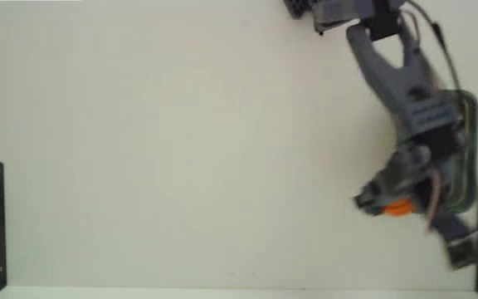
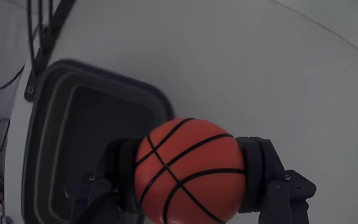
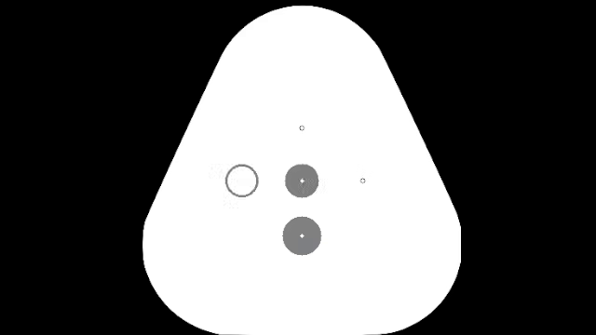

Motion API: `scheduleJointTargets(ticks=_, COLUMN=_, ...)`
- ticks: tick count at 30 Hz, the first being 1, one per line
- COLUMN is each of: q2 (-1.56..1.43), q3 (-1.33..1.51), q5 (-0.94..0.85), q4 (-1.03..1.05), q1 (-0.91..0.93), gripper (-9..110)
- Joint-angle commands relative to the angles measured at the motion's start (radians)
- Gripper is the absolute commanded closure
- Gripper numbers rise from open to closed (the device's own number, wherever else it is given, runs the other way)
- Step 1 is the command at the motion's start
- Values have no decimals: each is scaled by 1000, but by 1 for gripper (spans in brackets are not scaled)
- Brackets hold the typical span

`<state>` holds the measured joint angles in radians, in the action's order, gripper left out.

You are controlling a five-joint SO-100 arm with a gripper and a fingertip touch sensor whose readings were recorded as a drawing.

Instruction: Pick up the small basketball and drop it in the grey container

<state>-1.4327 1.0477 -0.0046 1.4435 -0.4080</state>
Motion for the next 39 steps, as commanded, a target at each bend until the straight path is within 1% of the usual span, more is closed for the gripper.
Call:
scheduleJointTargets(ticks=1, q2=-112, q3=17, q5=5, q4=-12, q1=-66, gripper=21)
scheduleJointTargets(ticks=10, q2=-162, q3=70, q5=5, q4=-15, q1=-177, gripper=21)
scheduleJointTargets(ticks=18, q2=-187, q3=97, q5=5, q4=-17, q1=-233, gripper=21)
scheduleJointTargets(ticks=39, q2=-192, q3=102, q5=5, q4=-18, q1=-245, gripper=21)
